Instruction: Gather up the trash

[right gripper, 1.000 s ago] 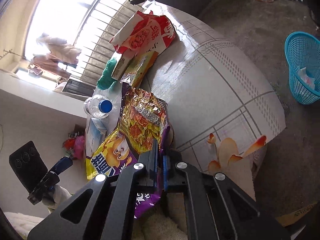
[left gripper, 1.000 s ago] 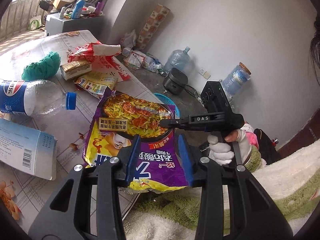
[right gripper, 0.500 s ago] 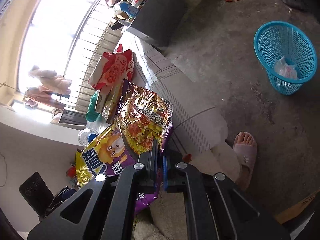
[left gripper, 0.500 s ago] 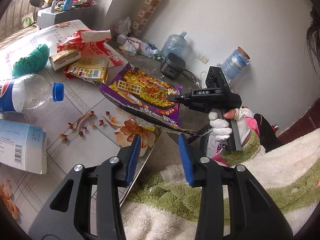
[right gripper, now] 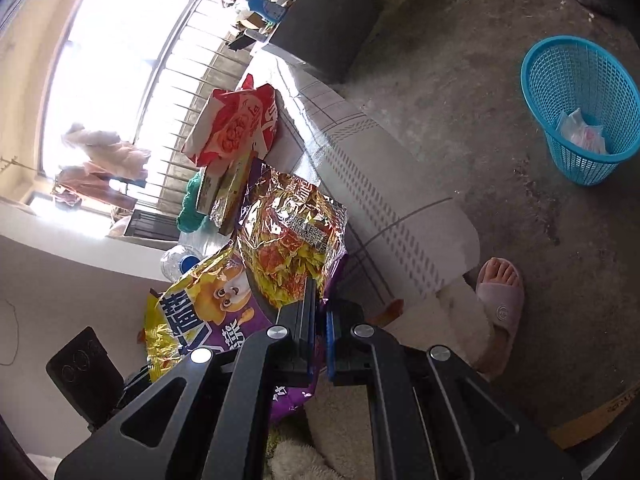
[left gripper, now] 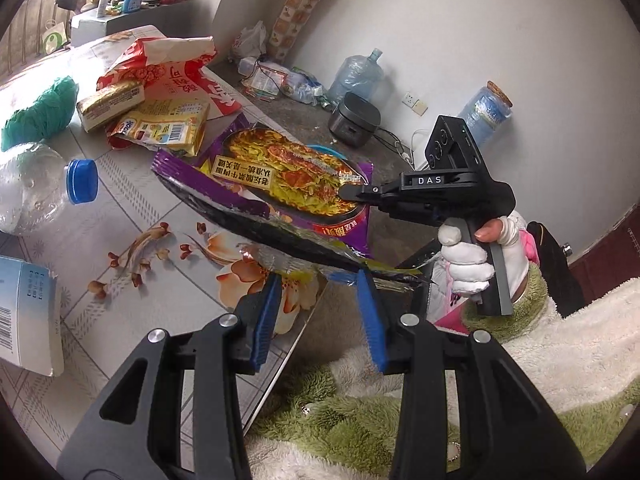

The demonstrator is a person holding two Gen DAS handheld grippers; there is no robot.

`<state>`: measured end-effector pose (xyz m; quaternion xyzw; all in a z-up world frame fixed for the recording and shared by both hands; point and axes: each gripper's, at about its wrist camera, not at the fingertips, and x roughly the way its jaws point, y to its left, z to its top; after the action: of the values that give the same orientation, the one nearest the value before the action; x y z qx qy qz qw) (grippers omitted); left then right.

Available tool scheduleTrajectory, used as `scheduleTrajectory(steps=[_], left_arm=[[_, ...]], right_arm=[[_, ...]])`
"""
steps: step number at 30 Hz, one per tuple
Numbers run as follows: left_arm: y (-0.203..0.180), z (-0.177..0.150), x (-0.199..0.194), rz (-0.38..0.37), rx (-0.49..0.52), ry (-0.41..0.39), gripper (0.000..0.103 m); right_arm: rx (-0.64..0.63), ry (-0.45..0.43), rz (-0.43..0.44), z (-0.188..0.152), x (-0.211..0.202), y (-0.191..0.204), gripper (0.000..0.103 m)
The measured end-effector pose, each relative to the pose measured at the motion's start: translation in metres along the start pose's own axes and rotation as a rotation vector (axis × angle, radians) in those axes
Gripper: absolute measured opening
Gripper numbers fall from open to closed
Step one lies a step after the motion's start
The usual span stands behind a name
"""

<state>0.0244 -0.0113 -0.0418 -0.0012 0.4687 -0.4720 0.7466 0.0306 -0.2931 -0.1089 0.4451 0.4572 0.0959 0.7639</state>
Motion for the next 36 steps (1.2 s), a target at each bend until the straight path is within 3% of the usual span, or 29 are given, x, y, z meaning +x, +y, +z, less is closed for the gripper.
scheduleTrajectory(steps=[8, 17, 27, 34, 36], left_arm=[[-0.010, 0.024, 0.009, 0.031, 0.050, -0.037, 0.035], [0.008, 0.046, 0.022, 0.068, -0.016, -0.058, 0.035], [0.038, 0.048, 0.057, 0.100, -0.115, -0.009, 0.035], [0.043, 0.047, 0.073, 0.114, -0.117, 0.011, 0.035], [0.043, 0.048, 0.076, 0.125, -0.110, 0.016, 0.035]], right_arm=[[-0.093, 0.048, 0.000, -0.007, 0.013, 0.016, 0.005], [-0.154, 0.102, 0.057, -0.014, 0.025, 0.027, 0.005], [-0.117, 0.107, 0.096, -0.011, 0.024, 0.018, 0.005], [-0.079, 0.100, 0.141, -0.009, 0.022, 0.010, 0.006], [-0.046, 0.098, 0.165, -0.008, 0.022, 0.004, 0.011]])
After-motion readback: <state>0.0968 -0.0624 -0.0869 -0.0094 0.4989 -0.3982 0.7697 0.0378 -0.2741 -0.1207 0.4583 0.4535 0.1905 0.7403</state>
